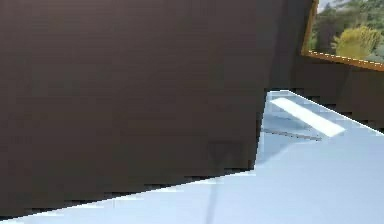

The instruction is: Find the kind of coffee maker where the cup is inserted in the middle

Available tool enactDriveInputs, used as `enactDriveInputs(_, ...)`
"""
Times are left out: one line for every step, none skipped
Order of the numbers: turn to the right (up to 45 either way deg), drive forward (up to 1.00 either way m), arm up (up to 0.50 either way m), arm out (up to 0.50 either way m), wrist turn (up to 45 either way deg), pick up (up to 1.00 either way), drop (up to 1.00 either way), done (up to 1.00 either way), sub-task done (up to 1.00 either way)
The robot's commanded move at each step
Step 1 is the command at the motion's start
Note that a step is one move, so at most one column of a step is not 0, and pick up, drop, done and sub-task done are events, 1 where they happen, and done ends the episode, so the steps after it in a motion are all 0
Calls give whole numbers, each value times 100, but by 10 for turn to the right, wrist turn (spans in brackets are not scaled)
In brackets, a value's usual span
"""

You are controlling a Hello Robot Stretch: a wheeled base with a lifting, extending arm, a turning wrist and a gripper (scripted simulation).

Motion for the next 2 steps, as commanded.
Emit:
enactDriveInputs(-450,0,0,0,0,0,0,0,0)
enactDriveInputs(-450,0,0,0,0,0,0,0,0)
